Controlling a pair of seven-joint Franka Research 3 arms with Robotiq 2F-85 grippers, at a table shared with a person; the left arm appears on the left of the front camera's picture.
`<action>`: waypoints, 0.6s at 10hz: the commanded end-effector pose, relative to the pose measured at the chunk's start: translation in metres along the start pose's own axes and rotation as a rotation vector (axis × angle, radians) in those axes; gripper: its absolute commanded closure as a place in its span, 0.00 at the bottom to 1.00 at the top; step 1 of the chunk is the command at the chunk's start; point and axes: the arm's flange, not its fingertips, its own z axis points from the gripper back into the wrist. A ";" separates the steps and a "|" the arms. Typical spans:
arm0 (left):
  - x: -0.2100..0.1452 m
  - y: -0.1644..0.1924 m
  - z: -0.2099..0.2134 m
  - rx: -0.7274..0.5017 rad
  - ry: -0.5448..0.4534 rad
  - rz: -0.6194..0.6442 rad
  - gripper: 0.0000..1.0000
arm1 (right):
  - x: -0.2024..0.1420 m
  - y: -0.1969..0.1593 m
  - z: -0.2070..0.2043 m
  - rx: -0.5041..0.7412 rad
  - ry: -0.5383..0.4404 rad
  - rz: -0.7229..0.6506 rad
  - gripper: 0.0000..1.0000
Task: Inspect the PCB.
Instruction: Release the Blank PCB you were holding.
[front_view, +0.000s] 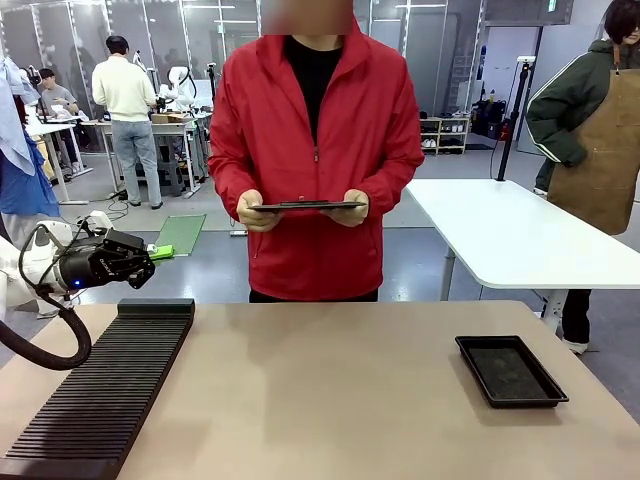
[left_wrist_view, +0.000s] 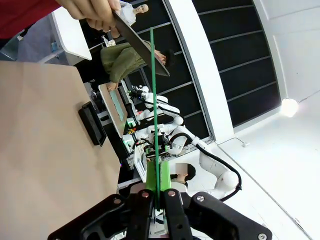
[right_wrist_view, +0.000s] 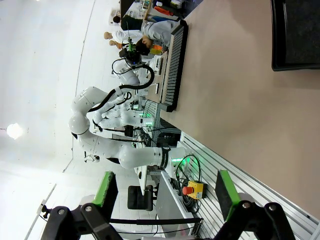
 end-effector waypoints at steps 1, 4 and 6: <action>-0.001 -0.001 -0.001 -0.012 0.003 0.002 0.97 | 0.000 0.001 0.001 0.003 -0.001 0.002 0.00; -0.001 -0.001 -0.001 -0.012 0.003 0.002 0.97 | 0.000 0.001 0.001 0.003 -0.001 0.002 0.00; -0.001 -0.001 -0.001 -0.012 0.003 0.002 0.97 | 0.000 0.001 0.001 0.003 -0.001 0.002 0.00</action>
